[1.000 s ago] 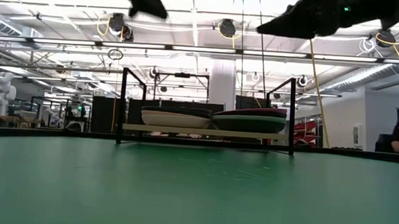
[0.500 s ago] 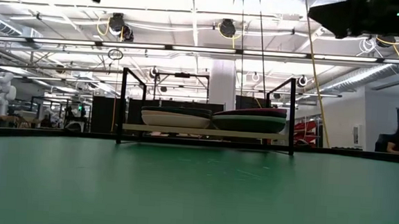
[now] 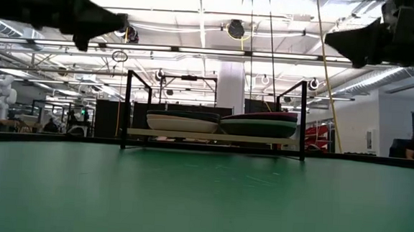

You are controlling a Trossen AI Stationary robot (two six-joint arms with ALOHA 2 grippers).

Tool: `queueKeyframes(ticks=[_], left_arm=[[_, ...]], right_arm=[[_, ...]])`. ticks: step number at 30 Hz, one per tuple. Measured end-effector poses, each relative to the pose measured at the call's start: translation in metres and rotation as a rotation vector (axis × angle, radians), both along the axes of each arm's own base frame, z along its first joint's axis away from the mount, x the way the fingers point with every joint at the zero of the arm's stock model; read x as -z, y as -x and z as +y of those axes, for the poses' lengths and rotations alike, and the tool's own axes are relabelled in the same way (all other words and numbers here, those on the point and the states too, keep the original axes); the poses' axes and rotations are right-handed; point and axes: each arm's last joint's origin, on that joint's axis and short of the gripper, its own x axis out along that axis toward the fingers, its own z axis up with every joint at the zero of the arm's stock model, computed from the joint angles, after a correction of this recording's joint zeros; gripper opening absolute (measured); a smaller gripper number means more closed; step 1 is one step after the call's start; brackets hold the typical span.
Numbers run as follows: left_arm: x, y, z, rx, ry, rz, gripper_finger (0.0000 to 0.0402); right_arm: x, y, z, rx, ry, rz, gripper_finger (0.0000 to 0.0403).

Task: Place and stack plates onto a shelf
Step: Return to Home Position

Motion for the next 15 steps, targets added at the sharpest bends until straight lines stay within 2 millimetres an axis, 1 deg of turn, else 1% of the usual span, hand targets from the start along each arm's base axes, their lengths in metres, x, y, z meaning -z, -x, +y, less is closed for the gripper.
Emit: queueKeyframes(ticks=[2, 9, 12, 15], left_arm=[[0.009, 0.003, 0.0, 0.0, 0.0, -0.024, 0.0069], [0.045, 0.013, 0.001, 0.001, 0.009, -0.054, 0.0069], [0.045, 0.013, 0.0, 0.005, 0.041, -0.053, 0.0069], [0.044, 0.013, 0.0, 0.015, 0.064, -0.063, 0.0069]], right_arm=[[-0.005, 0.002, 0.0, 0.003, 0.001, -0.066, 0.0114], [0.006, -0.001, 0.0, -0.006, -0.04, 0.042, 0.0114], [0.011, -0.003, 0.0, -0.007, -0.05, 0.099, 0.0114], [0.013, -0.003, 0.0, -0.006, -0.05, 0.111, 0.0114]])
